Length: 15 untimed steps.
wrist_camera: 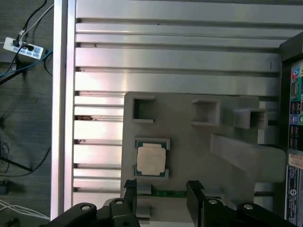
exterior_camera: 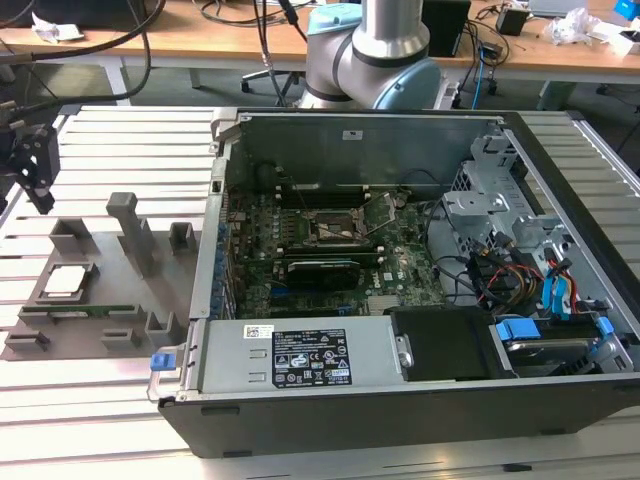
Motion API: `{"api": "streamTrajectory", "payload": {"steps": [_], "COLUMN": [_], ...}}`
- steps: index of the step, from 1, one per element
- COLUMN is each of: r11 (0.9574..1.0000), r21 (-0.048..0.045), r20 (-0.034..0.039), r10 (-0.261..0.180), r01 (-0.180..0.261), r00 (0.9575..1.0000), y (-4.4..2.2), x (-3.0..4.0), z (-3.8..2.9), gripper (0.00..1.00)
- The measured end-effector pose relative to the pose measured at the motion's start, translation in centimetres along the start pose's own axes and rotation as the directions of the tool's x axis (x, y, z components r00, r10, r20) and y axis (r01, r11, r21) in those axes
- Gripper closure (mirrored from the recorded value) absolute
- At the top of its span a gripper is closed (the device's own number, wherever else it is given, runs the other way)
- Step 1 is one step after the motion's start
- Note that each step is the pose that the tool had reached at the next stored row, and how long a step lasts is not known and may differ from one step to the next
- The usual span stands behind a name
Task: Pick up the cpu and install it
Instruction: 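Pick up the cpu and move it towards the insertion slot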
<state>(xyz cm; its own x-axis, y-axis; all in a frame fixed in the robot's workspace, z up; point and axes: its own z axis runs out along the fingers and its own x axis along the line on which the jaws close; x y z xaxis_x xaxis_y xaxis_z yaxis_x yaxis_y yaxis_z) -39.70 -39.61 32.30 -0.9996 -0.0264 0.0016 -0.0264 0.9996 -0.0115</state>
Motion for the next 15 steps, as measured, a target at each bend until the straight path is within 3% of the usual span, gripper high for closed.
{"api": "streamTrajectory", "payload": {"steps": [4, 11, 15], "r11": [1.0, 1.0, 1.0], "r21": [0.0, -0.0014, -0.0026], "r20": [0.0001, 0.0, 0.0002], "r10": [0.0, 0.0, 0.0], "r01": [0.0, 0.0, 0.0], "r00": [1.0, 1.0, 1.0], "y": [-0.1, -1.06, -1.07], "x": [0.24, 0.28, 0.28], "z": [0.86, 2.76, 3.82], "gripper": [0.46, 0.46, 0.46]}}
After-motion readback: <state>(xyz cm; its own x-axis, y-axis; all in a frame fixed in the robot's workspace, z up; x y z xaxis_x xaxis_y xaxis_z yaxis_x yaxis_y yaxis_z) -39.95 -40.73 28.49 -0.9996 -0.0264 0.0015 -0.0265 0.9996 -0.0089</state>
